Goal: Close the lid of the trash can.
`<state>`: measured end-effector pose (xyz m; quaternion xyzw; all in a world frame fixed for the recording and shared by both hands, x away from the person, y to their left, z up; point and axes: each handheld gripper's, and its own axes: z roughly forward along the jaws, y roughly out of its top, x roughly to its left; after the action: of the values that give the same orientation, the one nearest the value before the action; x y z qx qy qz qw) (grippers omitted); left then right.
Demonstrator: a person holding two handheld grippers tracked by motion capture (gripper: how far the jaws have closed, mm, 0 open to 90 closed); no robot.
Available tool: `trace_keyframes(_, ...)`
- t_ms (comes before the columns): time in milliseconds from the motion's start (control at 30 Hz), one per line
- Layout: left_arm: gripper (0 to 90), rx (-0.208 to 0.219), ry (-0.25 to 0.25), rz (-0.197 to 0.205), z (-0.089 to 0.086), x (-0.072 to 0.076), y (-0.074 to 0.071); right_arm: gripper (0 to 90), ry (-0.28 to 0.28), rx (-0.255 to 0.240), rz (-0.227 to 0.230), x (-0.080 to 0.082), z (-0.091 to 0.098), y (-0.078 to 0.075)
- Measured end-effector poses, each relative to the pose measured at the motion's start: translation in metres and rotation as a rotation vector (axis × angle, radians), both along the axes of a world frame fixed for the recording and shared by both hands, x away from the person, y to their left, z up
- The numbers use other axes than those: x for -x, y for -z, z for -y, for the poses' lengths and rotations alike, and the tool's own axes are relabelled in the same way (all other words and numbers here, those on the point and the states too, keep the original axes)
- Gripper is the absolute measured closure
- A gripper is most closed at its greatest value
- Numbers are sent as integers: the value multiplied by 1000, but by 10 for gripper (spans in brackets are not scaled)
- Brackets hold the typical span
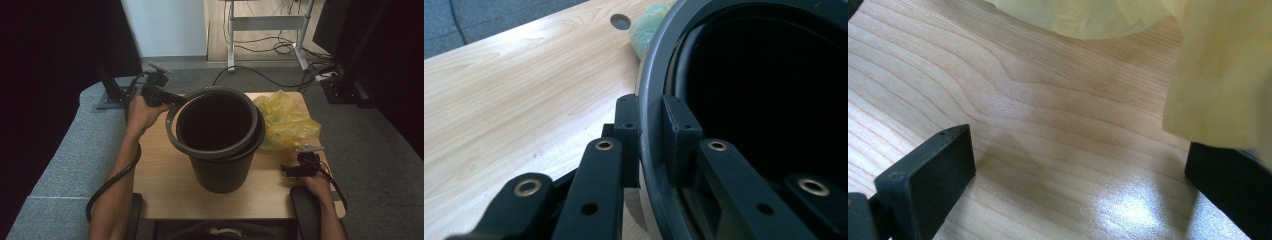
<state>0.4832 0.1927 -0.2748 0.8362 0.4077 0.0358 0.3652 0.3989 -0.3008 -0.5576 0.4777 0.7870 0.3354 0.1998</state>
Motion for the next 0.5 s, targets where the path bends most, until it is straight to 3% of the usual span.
trace_keyframes(500, 782, -27, 18, 23, 19, 4, -6, 0, -2, 1, -1, 0, 0, 0)
